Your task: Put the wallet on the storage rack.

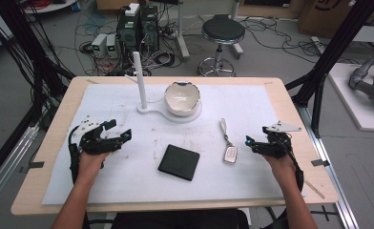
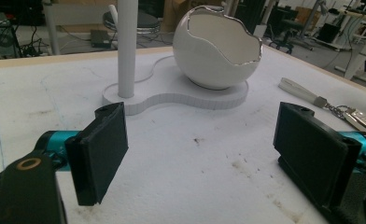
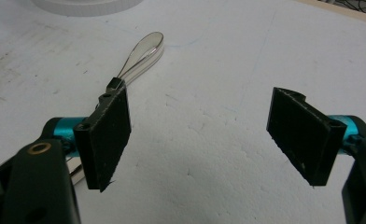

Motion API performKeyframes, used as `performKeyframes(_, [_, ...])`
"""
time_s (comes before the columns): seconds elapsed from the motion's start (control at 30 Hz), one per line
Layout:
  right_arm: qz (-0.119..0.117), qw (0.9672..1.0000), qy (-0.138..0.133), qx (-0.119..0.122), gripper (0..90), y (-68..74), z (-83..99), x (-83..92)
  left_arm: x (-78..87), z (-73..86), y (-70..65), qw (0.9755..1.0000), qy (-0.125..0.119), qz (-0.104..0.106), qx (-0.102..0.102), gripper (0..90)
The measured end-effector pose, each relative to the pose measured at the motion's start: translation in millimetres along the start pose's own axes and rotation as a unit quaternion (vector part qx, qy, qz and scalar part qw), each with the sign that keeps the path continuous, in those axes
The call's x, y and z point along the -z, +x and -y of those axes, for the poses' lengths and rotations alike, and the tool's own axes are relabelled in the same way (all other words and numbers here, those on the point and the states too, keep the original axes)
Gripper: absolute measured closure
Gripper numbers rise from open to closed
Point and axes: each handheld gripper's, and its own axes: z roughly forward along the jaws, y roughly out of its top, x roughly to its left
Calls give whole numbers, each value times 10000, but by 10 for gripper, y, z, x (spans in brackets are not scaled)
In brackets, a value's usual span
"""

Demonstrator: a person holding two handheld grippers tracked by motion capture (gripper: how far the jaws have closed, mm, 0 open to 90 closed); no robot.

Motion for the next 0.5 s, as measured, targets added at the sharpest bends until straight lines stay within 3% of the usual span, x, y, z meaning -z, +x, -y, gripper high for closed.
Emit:
performKeyframes(0.3, [-35,10000,-22,-5,221,-3,2,-5,-70,-16,-79,9998,28,195,5,177])
performKeyframes(0.37, [-55,10000,-18,-17,221,-9,8,-9,-116,-28,-110,9997,79,232,81,178])
performKeyframes(0.5, [-106,9999,-19,-33,221,-15,9,-21,-178,-53,-155,9990,128,417,120,180])
